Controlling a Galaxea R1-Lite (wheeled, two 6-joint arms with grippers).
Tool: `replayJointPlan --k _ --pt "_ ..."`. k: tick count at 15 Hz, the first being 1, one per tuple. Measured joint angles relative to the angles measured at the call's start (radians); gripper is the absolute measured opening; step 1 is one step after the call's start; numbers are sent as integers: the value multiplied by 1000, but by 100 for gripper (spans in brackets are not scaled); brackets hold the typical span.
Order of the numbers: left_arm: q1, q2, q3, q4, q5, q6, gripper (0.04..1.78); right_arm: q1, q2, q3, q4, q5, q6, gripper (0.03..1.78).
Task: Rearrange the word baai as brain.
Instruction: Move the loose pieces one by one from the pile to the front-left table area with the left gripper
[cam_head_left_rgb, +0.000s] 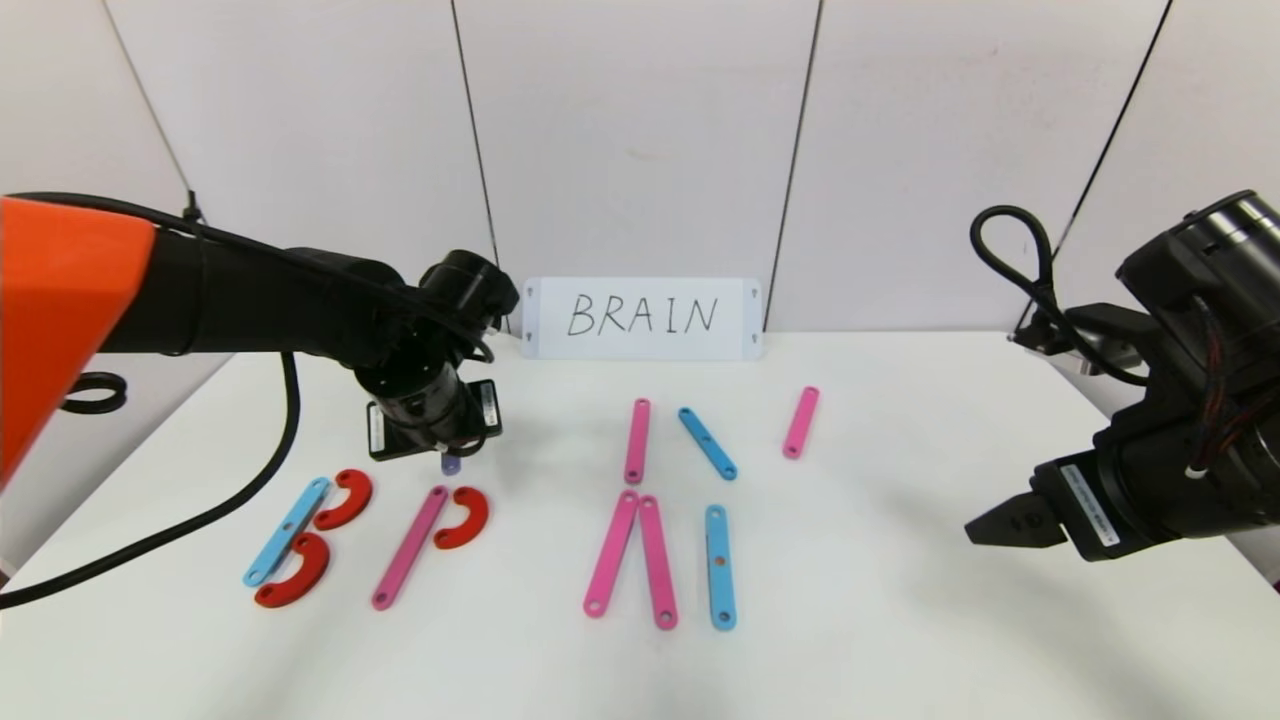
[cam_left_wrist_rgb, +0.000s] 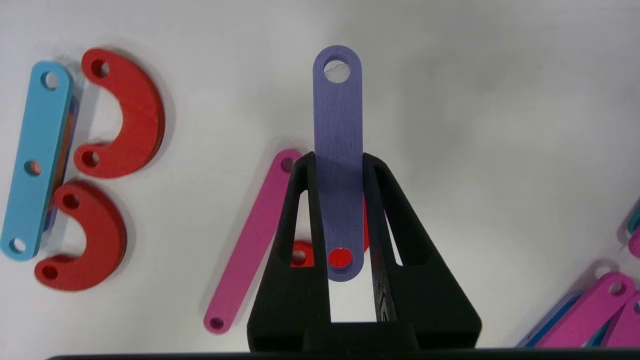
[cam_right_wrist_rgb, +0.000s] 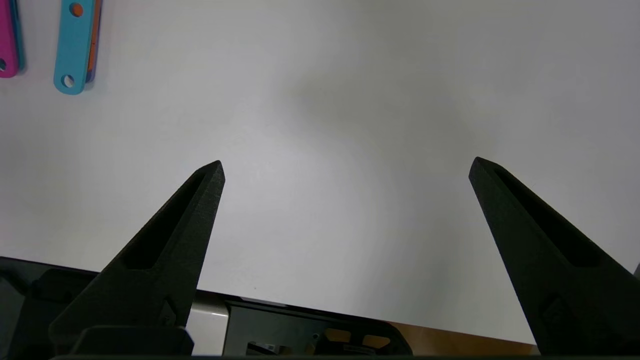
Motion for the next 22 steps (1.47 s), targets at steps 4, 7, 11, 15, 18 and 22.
replayJointPlan --k 4,7,11,15,18,22 --pt "-76 -128 136 13 19 -116 27 13 -26 3 0 3 0 171" --pt "-136 -203 245 12 65 -246 27 34 -47 10 0 3 -1 171" --pt "-165 -273 394 -30 77 -307 27 55 -63 16 1 2 -1 171" --pt "-168 -328 565 -249 73 -294 27 61 -62 20 0 -1 0 171" --pt "-182 -338 621 -298 61 -296 27 67 -54 23 -1 -1 1 171" --pt "-208 -334 629 -299 58 -307 27 69 -44 23 -1 -2 1 171"
